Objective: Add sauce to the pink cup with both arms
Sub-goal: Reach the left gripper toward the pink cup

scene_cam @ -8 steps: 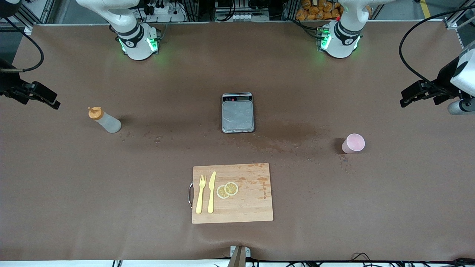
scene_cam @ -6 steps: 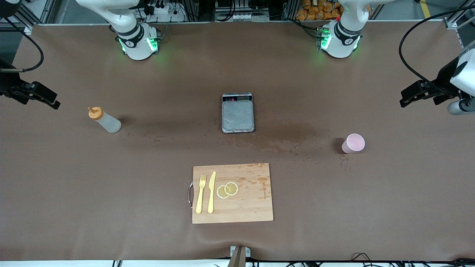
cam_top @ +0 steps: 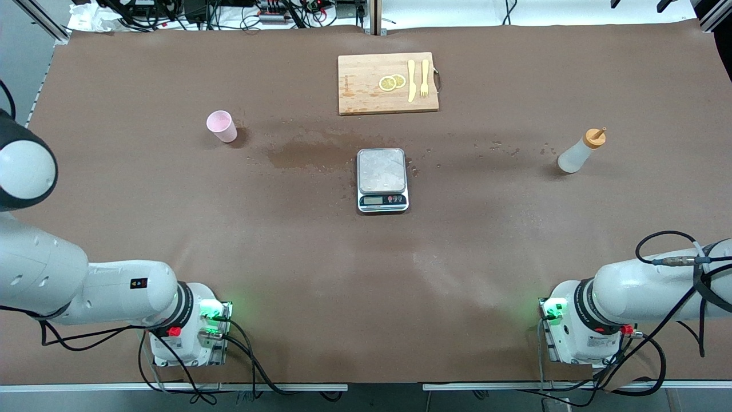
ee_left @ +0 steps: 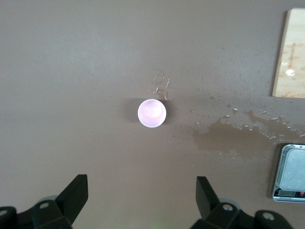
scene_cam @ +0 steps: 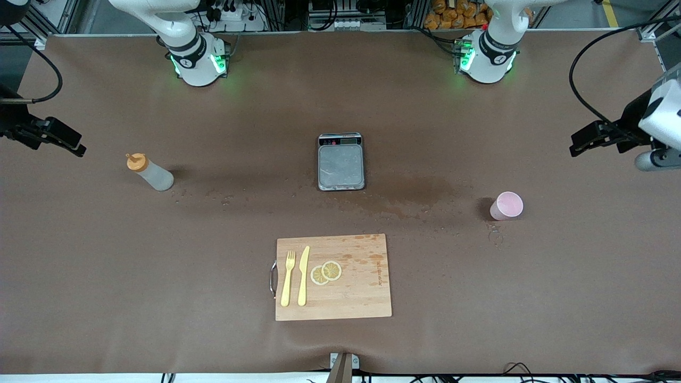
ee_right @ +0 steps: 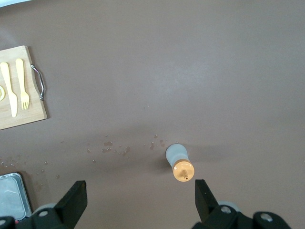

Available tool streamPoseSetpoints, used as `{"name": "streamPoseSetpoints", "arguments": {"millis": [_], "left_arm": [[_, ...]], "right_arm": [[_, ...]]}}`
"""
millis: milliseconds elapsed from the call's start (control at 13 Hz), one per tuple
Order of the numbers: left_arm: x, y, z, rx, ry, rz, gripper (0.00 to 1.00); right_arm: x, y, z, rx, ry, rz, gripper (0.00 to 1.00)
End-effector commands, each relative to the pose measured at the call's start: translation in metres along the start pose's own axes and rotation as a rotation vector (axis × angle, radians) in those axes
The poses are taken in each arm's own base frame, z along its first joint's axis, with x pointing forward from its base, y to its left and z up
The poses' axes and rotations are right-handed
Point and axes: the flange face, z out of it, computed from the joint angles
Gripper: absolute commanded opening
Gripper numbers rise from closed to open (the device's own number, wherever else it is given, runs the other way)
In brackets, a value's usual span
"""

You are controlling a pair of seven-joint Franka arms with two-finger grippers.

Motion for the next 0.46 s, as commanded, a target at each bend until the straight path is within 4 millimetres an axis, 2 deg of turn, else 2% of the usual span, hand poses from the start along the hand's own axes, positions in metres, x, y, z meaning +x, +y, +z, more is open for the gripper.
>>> {"name": "streamPoseSetpoints", "arguments": {"millis": [0,154,309,386], "left_arm": [[0.028,0.004,0.063,0.003,-0.062,0.01,1.0],[0.039,-0.007,0.117,-0.007,-0.021,-0.003,1.0],[0.04,-0.002,0.157,-0.013,0.032,0.007,1.0],[0.043,-0.001,0.175,-0.017,0.035,0.002,1.0]], "right_arm": [[0.001,0.008,0.005,-0.017,-0.008,0.013,1.0],[0.009,0.02,0.017,-0.023,-0.027,0.037,1.0],[0.011,0.025,0.02,-0.026,-0.033,0.048,1.0],[0.015,0.025,0.028,-0.028,-0.047,0.048,1.0]]}}
